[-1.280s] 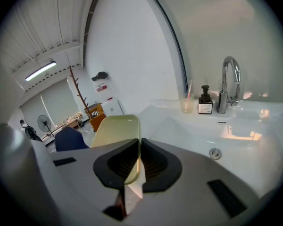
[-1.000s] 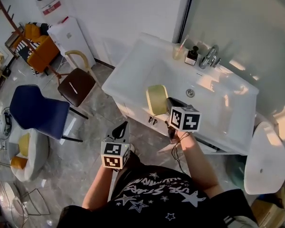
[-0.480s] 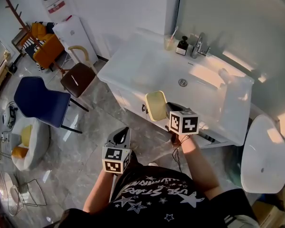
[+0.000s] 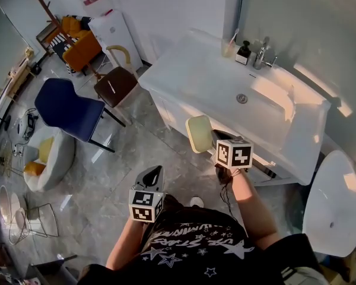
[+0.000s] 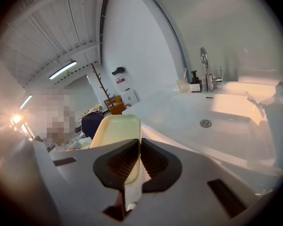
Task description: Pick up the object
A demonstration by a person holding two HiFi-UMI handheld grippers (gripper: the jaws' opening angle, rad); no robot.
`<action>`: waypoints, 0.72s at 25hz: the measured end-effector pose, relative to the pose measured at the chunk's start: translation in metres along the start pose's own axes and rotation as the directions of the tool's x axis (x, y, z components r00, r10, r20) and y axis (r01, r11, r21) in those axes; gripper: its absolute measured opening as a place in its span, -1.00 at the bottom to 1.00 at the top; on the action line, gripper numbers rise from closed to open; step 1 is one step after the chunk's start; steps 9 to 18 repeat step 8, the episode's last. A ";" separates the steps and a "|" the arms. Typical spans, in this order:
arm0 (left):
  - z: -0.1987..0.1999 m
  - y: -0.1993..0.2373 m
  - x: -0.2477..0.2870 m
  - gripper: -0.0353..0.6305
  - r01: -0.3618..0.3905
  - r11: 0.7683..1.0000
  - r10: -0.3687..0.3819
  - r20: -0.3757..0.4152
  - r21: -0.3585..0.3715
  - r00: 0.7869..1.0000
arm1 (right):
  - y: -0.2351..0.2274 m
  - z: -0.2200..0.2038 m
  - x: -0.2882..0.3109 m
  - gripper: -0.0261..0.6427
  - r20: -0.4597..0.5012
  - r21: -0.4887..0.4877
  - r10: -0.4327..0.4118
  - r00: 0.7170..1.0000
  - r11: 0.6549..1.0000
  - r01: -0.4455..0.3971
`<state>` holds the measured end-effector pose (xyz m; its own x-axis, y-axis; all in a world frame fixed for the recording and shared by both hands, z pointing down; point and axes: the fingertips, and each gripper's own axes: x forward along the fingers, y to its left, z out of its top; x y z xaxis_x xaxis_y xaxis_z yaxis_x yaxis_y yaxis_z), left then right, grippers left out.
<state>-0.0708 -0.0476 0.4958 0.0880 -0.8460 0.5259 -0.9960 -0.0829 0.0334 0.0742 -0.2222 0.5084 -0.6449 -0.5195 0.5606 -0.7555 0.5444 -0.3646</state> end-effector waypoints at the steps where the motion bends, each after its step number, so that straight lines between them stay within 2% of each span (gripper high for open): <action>1: -0.001 0.002 -0.003 -0.85 -0.010 1.000 0.010 -0.005 -0.005 1.000 | 0.002 -0.001 0.002 -0.84 -0.002 0.003 0.007 1.000 1.000 -0.007; 8: 0.015 0.010 0.002 -0.85 -0.047 0.999 0.047 0.041 -0.018 0.998 | 0.002 0.005 0.015 -0.84 0.012 0.018 0.023 1.000 1.000 -0.023; 18: 0.015 0.010 0.002 -0.85 -0.047 0.999 0.047 0.041 -0.018 0.998 | 0.002 0.005 0.015 -0.84 0.012 0.018 0.023 1.000 1.000 -0.023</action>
